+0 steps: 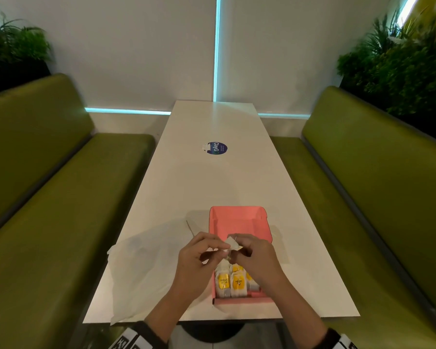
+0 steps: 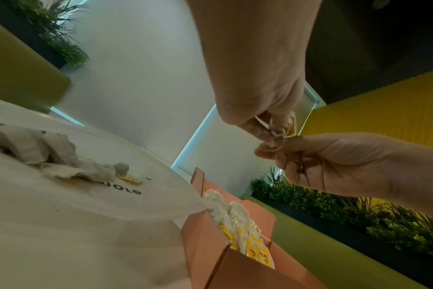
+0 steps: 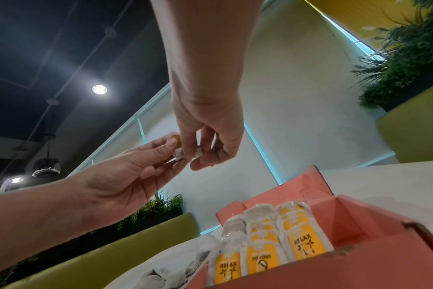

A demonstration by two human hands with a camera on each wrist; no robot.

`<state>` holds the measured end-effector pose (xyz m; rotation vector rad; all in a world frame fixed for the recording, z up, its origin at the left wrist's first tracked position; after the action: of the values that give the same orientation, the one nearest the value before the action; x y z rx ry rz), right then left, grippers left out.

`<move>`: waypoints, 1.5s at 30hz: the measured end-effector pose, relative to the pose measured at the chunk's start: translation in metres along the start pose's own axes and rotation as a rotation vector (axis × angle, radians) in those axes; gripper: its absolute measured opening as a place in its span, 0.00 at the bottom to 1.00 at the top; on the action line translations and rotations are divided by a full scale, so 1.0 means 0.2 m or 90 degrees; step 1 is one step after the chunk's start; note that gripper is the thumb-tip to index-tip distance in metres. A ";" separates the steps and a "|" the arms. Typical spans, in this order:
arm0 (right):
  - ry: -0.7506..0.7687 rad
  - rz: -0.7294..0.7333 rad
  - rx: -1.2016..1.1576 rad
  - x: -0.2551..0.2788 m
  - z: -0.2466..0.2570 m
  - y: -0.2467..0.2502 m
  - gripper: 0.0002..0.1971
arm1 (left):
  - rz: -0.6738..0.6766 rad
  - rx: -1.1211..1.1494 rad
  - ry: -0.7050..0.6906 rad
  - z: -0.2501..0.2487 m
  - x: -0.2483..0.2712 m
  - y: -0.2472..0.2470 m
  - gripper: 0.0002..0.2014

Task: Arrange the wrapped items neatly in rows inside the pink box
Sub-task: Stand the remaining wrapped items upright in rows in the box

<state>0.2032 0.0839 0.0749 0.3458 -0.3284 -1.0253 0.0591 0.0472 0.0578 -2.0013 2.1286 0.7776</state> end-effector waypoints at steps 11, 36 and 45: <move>-0.030 0.059 -0.167 0.00 -0.03 0.04 0.12 | 0.010 0.075 0.091 -0.03 -0.01 -0.01 0.12; -0.024 0.078 -0.056 0.05 0.00 0.09 0.07 | 0.009 0.150 0.208 0.00 -0.02 -0.03 0.05; -0.043 0.073 0.027 0.04 -0.04 0.15 0.05 | 0.065 0.102 0.216 0.04 -0.01 -0.06 0.04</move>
<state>0.2332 0.0921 0.0810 0.3269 -0.4268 -0.9195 0.0681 0.0525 0.0488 -2.0723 2.3994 0.2788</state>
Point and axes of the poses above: each hand's wrist, its own x-axis away from the middle knuckle, its own y-axis out of the back of the hand, z = x × y, the point moved 2 cm from there along -x, towards the middle knuckle, and after that the axes turned 14 degrees about z, right-handed, at the moved point
